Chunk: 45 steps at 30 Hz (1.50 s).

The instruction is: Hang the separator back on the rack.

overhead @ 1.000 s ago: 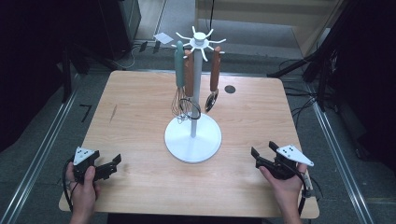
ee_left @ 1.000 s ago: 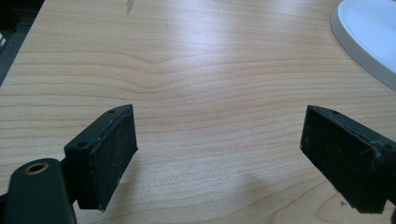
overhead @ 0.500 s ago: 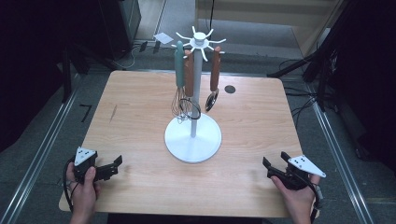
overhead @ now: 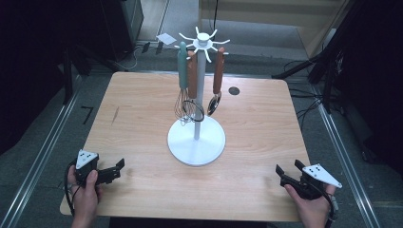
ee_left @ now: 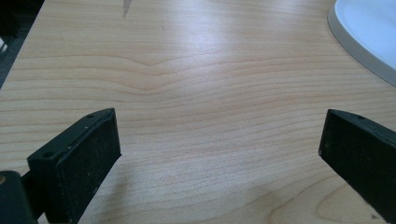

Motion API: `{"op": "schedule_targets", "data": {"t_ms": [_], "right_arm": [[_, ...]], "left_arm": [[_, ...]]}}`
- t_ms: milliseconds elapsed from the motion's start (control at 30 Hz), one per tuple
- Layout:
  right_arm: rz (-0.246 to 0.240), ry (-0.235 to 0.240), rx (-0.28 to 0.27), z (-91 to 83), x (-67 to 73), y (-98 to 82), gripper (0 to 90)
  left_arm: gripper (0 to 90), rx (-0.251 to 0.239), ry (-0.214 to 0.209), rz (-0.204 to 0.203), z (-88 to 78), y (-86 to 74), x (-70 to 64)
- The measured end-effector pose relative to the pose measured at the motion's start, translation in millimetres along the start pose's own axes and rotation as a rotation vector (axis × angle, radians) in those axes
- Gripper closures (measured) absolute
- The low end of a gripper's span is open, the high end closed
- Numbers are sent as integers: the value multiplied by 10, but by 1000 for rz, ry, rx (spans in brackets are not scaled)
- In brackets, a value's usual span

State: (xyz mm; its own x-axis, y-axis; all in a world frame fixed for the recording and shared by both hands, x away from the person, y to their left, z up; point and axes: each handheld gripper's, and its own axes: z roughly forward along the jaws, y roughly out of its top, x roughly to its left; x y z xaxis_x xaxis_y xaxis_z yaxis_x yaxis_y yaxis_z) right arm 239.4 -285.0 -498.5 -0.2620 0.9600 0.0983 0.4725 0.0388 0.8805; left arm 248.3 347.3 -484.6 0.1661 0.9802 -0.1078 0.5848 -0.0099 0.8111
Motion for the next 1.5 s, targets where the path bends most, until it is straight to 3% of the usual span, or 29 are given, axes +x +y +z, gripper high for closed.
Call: {"op": "schedule_targets", "data": {"t_ms": [767, 1000, 1167, 1267, 1500], "right_arm": [[32, -45, 2, -234, -283, -215, 221], [-2, -31, 5, -218, -224, -210, 199], [7, -16, 23, -186, -222, -196, 162], [18, -54, 27, -178, -222, -193, 159], [23, -90, 48, -155, -213, -186, 163]], "left_arm": [[0, 0, 8, 7, 0, -1, -15], [0, 9, 5, 15, 3, 3, -16], [0, 13, 11, 22, 14, 7, -25], [0, 13, 11, 23, 14, 6, -26], [0, 15, 11, 24, 16, 9, -24]]}}
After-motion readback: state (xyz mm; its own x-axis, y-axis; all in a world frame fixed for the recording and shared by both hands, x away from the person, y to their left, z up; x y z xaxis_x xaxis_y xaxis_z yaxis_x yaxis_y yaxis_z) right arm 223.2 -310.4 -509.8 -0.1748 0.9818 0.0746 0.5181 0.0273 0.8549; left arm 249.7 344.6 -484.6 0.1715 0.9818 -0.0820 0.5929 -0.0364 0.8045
